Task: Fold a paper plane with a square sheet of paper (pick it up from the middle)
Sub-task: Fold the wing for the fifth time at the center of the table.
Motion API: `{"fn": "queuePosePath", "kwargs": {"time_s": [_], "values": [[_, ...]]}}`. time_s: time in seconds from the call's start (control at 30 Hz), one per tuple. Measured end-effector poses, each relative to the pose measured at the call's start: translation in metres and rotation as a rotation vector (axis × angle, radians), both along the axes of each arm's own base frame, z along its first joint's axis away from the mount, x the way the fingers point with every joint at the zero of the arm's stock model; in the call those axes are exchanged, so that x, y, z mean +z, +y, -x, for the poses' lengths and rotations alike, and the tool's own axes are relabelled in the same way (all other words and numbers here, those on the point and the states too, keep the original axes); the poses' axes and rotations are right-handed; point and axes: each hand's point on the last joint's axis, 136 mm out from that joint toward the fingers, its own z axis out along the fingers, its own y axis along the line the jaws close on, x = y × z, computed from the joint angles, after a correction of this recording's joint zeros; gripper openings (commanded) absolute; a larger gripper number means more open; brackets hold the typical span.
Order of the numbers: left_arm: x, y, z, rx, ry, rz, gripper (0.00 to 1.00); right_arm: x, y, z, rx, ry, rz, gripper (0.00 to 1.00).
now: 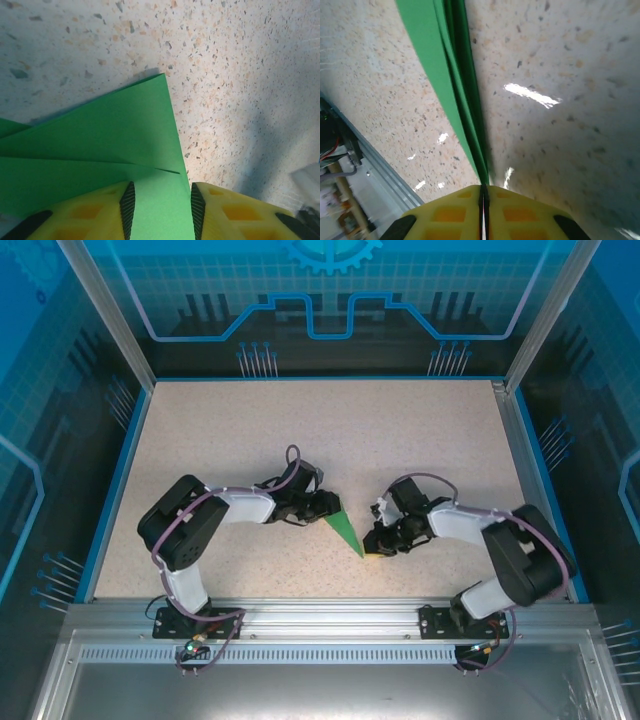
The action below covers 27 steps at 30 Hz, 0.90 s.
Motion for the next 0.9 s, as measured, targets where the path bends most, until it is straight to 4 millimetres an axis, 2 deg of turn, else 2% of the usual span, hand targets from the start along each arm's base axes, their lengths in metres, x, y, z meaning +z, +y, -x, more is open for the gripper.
{"fn": "queuePosePath", "kwargs": {"time_s": [0.07, 0.13, 0.27, 0.37, 0.47, 0.63, 0.73, 0.9], "values": [[0.008, 0.002, 0.0, 0.002, -0.007, -0.03, 0.65, 0.016, -0.006, -0.008, -0.026, -0.087, 0.002, 0.25], [0.027, 0.004, -0.002, 0.018, -0.021, -0.073, 0.73, 0.032, -0.015, -0.017, -0.068, -0.182, 0.007, 0.37], [0.086, -0.007, -0.005, 0.053, -0.102, -0.134, 0.79, 0.05, -0.036, -0.03, -0.157, -0.318, 0.044, 0.54], [0.113, -0.015, 0.007, 0.09, -0.115, -0.173, 0.81, 0.057, -0.046, -0.036, -0.21, -0.382, 0.059, 0.58], [0.108, -0.016, 0.024, 0.124, -0.062, -0.258, 0.83, 0.058, -0.051, -0.041, -0.245, -0.423, 0.067, 0.6], [0.073, 0.002, 0.042, 0.209, 0.046, -0.409, 0.85, 0.054, -0.05, -0.041, -0.239, -0.44, 0.048, 0.62], [0.061, 0.014, 0.046, 0.257, 0.084, -0.441, 0.86, 0.053, -0.048, -0.039, -0.212, -0.442, 0.043, 0.63], [0.054, 0.016, 0.041, 0.291, 0.106, -0.437, 0.87, 0.052, -0.041, -0.033, -0.162, -0.426, 0.011, 0.65]]}}
